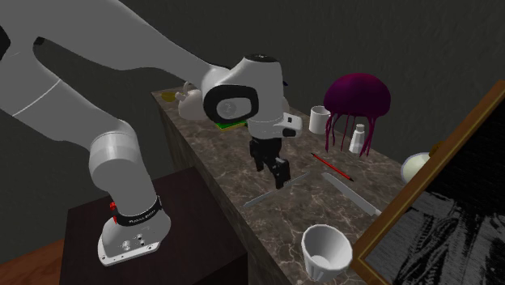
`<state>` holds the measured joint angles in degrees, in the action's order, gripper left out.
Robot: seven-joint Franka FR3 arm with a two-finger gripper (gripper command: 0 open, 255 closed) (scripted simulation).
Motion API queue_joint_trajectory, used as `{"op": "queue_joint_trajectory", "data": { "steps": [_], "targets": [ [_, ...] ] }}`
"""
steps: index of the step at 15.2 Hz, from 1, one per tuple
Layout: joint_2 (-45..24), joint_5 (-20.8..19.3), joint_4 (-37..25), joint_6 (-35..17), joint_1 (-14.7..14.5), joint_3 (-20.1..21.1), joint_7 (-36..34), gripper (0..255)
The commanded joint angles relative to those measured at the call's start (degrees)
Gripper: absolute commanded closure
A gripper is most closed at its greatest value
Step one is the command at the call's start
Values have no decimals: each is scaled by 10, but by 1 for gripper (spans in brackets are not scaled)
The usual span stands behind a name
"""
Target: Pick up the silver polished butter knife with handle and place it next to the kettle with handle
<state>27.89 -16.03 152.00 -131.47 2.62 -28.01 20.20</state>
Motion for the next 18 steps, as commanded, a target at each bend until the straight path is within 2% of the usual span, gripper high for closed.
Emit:
{"op": "queue_joint_trajectory", "data": {
  "steps": [1,7,15,16,18],
  "targets": [
    [-18,1,2,-20,-2,-11,9,0],
    [-58,6,18,-76,-9,-26,16,0],
    [-58,6,18,-76,-9,-26,16,0],
    [-58,6,18,-76,-9,-26,16,255],
    [-58,6,18,-76,-9,-26,16,255]
  ]
}}
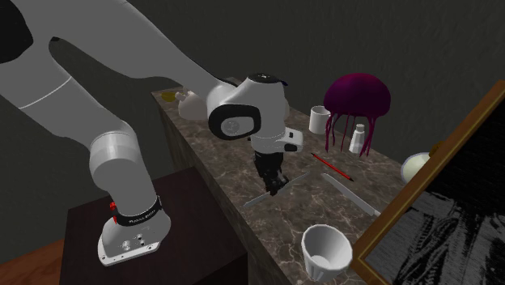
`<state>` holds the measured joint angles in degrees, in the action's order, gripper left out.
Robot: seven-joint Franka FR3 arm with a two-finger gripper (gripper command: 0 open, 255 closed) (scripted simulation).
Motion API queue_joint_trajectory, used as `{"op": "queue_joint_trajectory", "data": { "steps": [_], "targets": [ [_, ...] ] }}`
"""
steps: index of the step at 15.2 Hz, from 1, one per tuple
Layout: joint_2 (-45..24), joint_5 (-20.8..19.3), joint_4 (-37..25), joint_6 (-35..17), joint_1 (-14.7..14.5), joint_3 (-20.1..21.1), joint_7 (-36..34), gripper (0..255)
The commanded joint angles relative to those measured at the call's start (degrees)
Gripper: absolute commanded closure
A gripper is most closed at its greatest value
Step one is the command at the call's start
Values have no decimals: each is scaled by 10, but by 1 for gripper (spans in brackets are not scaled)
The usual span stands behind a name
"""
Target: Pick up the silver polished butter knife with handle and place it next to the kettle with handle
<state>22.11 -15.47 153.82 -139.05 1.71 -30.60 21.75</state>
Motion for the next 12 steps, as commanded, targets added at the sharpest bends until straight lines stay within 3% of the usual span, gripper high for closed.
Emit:
{"op": "queue_joint_trajectory", "data": {
  "steps": [1,7,12],
  "targets": [
    [0,0,0,0,0,0,0,255],
    [0,0,0,0,0,0,0,255],
    [31,-2,-19,49,4,12,-5,255]
  ]
}}
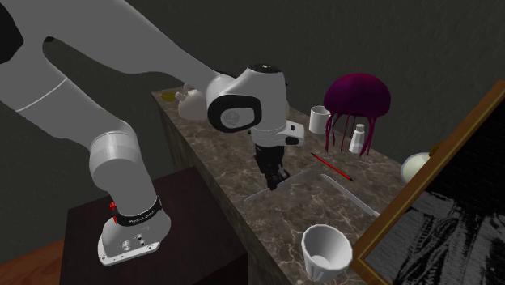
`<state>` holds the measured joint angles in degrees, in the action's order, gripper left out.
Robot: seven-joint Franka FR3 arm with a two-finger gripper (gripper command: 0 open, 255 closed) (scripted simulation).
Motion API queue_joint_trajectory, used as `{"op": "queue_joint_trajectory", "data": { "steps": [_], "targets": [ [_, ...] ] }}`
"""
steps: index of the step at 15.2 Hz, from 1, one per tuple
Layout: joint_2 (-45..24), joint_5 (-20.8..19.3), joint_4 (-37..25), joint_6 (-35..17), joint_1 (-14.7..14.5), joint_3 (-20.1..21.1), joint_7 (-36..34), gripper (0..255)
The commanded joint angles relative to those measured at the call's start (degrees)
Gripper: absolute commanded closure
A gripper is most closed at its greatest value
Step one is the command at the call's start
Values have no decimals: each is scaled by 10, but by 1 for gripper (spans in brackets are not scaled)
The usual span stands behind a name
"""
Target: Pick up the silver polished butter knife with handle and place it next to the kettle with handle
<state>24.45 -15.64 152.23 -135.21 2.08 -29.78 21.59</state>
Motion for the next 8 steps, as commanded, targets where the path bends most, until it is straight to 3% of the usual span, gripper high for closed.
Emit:
{"op": "queue_joint_trajectory", "data": {
  "steps": [1,8],
  "targets": [
    [13,-1,-7,20,1,7,-4,255],
    [47,2,-39,86,4,22,-7,255]
  ]
}}
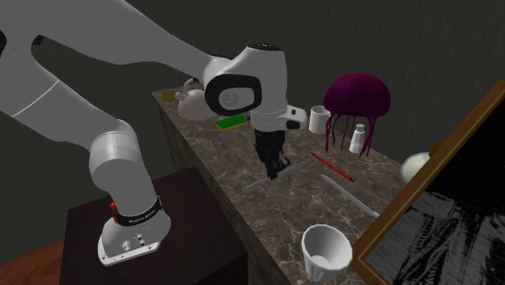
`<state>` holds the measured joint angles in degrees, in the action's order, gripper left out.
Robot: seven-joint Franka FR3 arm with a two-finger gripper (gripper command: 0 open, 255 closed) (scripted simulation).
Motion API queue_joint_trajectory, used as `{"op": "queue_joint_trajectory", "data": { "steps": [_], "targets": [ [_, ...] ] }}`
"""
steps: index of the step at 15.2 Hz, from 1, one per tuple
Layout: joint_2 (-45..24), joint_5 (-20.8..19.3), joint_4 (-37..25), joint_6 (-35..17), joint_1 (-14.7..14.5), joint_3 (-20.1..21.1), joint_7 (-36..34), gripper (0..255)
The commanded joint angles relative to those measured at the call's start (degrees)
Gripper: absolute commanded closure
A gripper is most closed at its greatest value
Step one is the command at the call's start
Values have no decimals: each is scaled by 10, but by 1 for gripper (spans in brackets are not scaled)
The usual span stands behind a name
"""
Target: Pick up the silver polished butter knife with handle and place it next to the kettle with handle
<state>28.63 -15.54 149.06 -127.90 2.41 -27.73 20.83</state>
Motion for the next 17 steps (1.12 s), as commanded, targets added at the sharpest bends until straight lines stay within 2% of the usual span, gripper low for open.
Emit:
{"op": "queue_joint_trajectory", "data": {
  "steps": [1,17],
  "targets": [
    [9,1,-13,21,0,4,1,255],
    [47,16,-109,156,-3,33,1,255]
  ]
}}
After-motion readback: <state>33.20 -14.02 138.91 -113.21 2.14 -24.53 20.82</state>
